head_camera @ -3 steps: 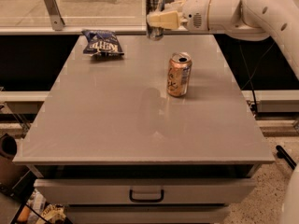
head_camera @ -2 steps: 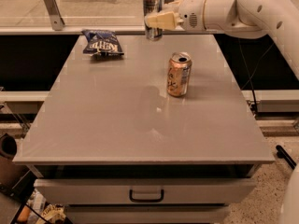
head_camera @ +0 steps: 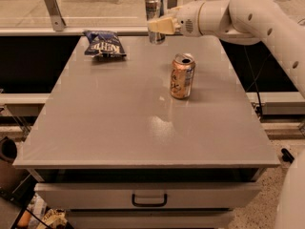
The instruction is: Move redbull can near blue chip bag
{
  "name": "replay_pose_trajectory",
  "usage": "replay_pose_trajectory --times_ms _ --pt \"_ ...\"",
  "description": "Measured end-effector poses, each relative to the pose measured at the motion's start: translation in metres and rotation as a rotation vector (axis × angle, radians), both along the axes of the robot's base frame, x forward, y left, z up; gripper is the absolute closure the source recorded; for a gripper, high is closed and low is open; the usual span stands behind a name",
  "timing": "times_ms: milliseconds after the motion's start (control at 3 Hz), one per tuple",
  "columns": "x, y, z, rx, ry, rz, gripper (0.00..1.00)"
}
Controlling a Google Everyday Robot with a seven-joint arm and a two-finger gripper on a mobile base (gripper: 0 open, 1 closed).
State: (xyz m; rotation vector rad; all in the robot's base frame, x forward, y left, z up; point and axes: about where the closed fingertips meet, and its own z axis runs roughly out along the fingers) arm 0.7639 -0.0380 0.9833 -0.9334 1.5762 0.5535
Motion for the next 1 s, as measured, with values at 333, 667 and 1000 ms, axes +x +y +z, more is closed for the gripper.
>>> replay_pose_trajectory --times_ms 333,667,1000 --pt "0.014 0.008 -0.012 0.052 0.004 -0.004 1.0" --pt "0.027 0.016 -0.024 0.092 0.007 0.008 1.0" --pt "0.035 0.021 -0.035 0.099 0.015 0.005 1.0"
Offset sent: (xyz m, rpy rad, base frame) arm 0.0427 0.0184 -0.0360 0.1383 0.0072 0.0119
